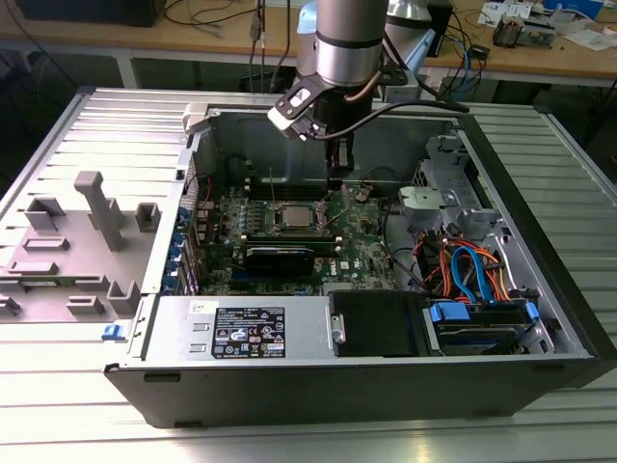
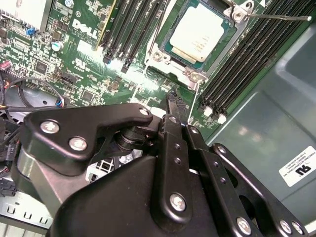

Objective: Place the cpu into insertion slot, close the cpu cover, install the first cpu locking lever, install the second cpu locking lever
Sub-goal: 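Close the cpu cover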

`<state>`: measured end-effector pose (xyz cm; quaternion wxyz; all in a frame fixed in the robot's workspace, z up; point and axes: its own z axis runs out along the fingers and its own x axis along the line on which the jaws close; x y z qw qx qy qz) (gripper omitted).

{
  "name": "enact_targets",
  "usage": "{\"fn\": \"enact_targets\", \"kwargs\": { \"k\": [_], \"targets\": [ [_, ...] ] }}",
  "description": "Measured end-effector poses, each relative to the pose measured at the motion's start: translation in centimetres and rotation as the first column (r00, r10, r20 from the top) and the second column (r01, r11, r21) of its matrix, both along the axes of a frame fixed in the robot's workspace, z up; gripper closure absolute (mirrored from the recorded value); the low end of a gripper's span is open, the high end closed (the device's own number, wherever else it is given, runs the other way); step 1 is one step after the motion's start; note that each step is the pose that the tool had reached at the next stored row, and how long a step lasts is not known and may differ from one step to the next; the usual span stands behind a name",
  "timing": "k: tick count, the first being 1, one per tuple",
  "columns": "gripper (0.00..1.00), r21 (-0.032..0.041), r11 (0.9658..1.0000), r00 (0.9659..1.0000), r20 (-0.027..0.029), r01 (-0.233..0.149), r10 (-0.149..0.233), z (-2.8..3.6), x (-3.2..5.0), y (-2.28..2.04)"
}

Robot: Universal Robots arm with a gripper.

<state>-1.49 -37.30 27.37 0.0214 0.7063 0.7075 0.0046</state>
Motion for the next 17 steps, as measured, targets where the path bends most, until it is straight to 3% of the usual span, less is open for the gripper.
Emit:
{"fn": "enact_targets", "kwargs": {
  "k": [17],
  "targets": [
    [0.89,0.0000,1.0000,1.0000,0.0000,0.000,0.000,0.00,1.14,0.00]
  ]
}}
